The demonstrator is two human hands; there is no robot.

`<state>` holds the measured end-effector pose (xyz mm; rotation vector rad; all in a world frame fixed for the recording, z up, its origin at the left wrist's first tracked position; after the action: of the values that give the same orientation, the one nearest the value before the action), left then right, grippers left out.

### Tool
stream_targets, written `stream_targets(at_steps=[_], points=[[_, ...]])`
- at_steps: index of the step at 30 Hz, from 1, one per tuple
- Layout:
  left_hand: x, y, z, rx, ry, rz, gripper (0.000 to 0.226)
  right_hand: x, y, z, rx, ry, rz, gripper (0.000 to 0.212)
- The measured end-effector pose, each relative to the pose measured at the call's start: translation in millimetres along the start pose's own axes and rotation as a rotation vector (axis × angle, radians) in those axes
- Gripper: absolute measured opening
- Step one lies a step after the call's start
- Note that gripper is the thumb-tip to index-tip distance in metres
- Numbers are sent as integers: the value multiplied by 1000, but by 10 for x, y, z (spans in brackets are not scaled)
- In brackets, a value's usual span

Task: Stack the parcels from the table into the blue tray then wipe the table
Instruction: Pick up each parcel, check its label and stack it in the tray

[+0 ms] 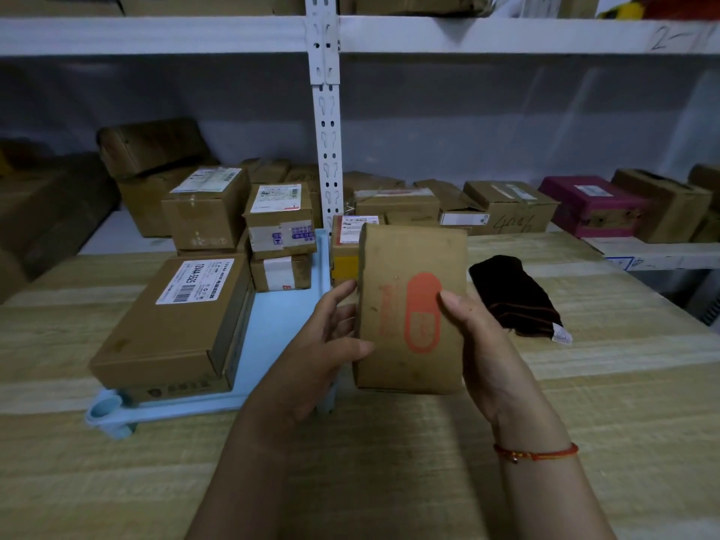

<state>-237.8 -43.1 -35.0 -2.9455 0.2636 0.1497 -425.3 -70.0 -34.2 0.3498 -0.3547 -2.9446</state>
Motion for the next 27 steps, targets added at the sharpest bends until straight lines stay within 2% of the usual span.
stream_targets(at_steps=[3, 7, 12, 15, 18, 19, 23, 25, 27], points=[[5, -10, -2, -13, 37, 31, 98, 21, 2, -15, 42, 8, 40, 65], [27, 0, 7, -24, 83, 20, 93, 69, 1, -28, 97, -4, 44, 86], [17, 18, -6, -33, 141, -52, 74, 104, 4, -51, 108, -79, 65, 113], [10, 13, -44, -32, 140, -117, 68, 114, -4, -47, 143, -147, 69, 118], [-15, -8, -134, -31, 21, -181, 55, 107, -17, -53, 200, -176, 88, 117], [-26, -19, -160, -23, -37, -195, 54, 103, -23, -60, 210, -179, 99, 117], [-71, -66, -235, 58, -119, -204, 83, 77, -42, -69, 234, -212, 148, 119], [-96, -96, -263, 85, -112, -206, 73, 79, -46, -77, 252, -250, 162, 118], [-118, -101, -273, 82, -126, -196, 48, 92, -43, -88, 258, -266, 171, 113]])
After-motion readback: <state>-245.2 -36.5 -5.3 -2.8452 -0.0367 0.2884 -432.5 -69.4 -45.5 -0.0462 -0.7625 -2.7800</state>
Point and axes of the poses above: each hand's wrist, its own y-axis towards the middle knuckle, its own x-axis out of the back of the hand, z = x × y, the point moved 2 cm from there along y, towards the middle knuckle, and after that the axes turned 12 degrees about x, right-handed, at the moved point
